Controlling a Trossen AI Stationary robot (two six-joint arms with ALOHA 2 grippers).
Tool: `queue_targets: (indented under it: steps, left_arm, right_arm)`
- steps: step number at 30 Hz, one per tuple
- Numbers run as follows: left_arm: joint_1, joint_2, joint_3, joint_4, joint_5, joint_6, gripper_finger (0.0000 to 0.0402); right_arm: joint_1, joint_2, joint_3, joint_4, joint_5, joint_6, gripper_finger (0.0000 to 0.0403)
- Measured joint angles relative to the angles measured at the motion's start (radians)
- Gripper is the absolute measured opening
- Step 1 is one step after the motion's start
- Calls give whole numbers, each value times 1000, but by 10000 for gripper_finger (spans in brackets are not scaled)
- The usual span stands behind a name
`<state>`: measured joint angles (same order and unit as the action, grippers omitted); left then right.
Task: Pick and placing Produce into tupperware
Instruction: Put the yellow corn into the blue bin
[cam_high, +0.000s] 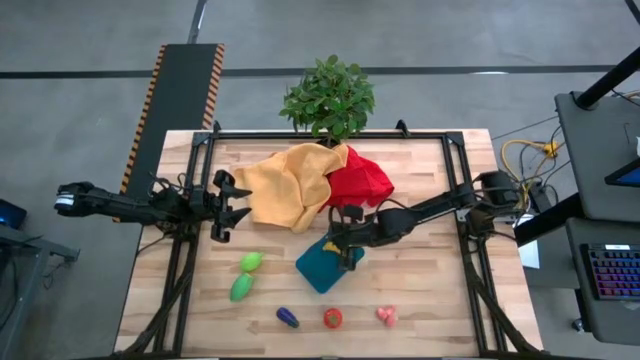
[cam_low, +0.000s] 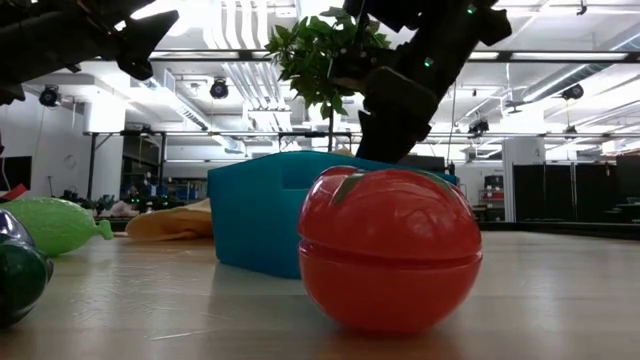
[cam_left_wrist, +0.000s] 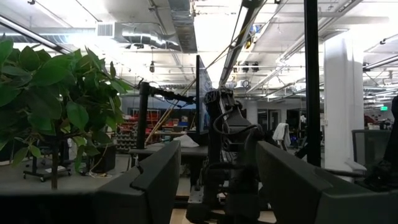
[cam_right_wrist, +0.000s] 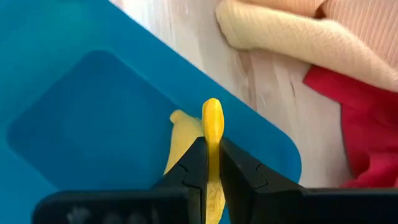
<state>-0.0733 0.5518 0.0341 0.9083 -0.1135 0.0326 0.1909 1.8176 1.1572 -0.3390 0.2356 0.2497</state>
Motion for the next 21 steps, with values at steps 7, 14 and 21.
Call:
queue_targets:
  steps: [7,14,21]
  left_arm:
    - [0,4,0,0,0,0,196]
    - [0,4,0,0,0,0,196]
    - [0,4,0,0,0,0,196]
  right_arm:
    - [-7,14,13,-23,1,-19,27]
    - [-8,10,7,-29,1,-19,37]
    - [-8,8,7,-36,0,-15,77]
